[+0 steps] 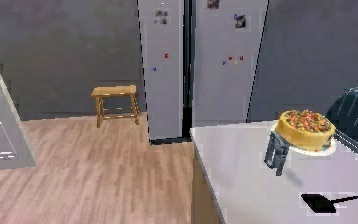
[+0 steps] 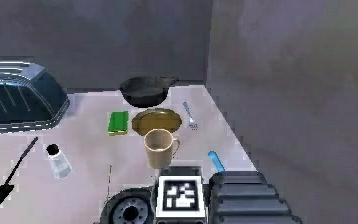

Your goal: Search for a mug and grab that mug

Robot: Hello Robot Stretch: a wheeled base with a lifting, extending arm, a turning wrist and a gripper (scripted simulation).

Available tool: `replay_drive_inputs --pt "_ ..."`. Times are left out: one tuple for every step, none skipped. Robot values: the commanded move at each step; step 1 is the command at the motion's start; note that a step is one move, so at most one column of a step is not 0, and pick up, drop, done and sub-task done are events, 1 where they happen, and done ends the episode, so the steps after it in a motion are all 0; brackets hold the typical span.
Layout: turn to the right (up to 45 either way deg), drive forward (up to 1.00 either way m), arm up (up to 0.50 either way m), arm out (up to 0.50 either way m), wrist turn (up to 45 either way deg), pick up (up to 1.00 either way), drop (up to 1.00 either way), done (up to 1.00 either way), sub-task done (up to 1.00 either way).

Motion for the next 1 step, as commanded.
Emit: replay_drive_inputs --pt "0.0 0.0 0.0 0.14 0.0 0.0 0.0 0.0 0.0"
